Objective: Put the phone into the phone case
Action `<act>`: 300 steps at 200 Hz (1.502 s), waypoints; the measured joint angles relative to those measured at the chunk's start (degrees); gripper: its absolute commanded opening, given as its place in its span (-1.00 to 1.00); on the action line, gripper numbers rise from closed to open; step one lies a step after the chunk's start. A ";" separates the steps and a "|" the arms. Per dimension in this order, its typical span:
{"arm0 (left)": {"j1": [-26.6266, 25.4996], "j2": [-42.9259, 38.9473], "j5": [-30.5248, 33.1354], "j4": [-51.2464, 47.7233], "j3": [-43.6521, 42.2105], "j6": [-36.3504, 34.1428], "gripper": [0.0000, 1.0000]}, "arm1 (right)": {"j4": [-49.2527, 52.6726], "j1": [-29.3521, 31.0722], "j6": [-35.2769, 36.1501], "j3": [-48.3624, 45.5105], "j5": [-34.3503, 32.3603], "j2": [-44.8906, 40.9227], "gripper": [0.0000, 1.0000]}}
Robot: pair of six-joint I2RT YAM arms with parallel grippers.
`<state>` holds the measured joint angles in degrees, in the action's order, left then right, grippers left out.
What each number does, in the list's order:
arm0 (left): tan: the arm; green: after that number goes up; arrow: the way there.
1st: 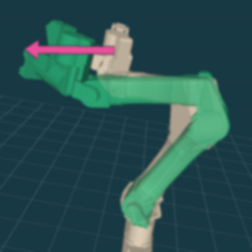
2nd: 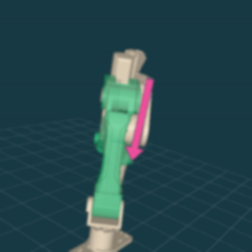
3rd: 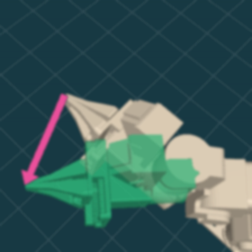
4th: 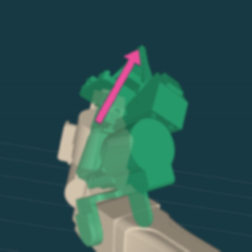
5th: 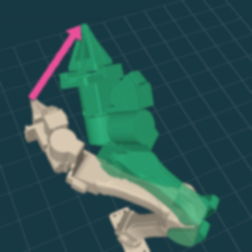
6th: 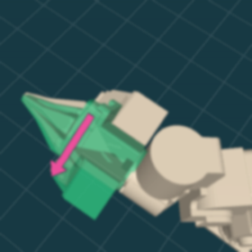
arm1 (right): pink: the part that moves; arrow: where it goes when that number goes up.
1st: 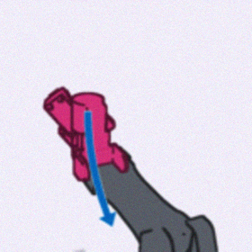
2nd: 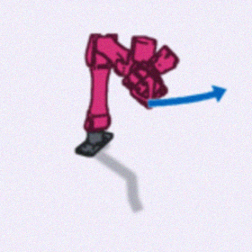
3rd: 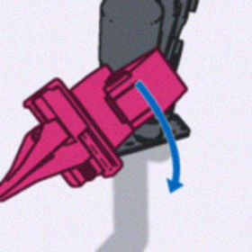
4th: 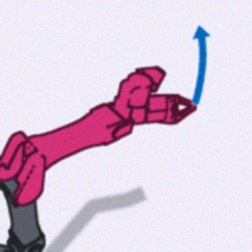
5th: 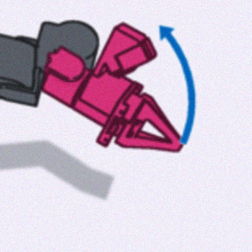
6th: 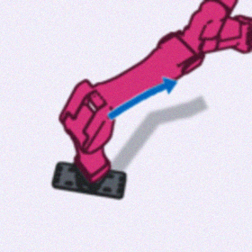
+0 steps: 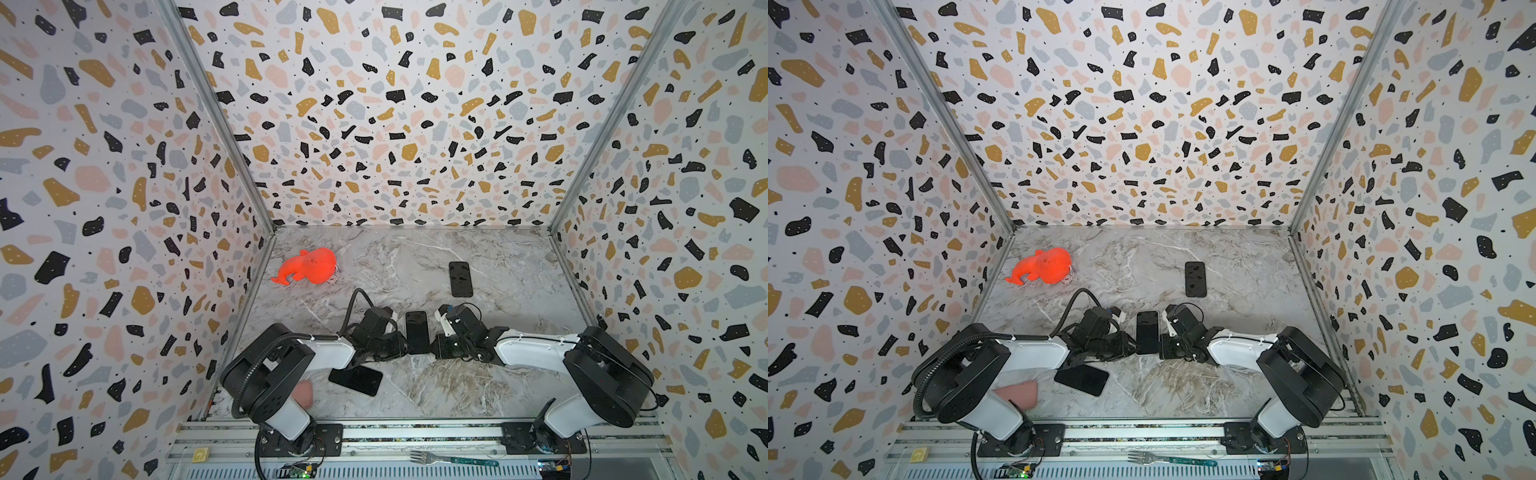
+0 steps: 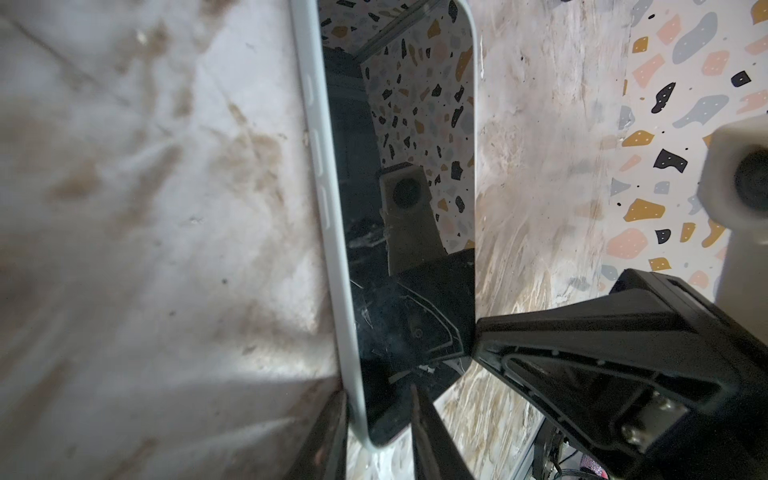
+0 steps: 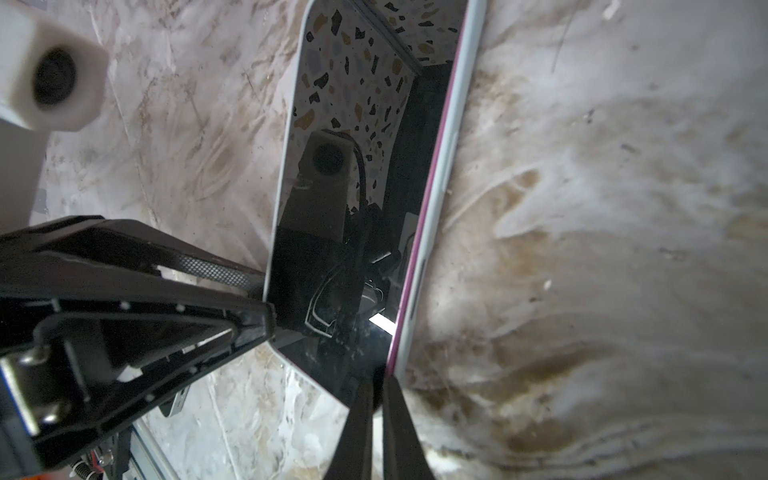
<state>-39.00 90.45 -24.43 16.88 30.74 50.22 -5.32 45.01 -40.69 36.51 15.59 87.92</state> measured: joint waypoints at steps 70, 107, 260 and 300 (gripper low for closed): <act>0.00 -0.09 0.04 0.00 -0.02 0.02 -0.41 | 0.72 0.22 0.09 0.15 -0.92 -0.33 -0.84; -0.46 -0.28 0.09 -0.13 -0.02 -0.13 -0.39 | 3.72 1.40 0.81 0.44 -2.32 -2.38 -0.69; -0.87 -1.29 0.33 -2.43 0.00 -1.84 -0.39 | 4.55 0.63 2.40 2.03 -1.86 0.28 -0.38; -0.87 -1.29 0.33 -2.49 0.02 -2.16 -0.38 | 3.52 0.57 2.40 2.27 -0.76 1.42 -0.44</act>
<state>-39.88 89.17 -24.10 14.39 30.76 48.05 -1.80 45.58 -38.28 38.79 14.83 89.34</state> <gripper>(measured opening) 0.308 0.290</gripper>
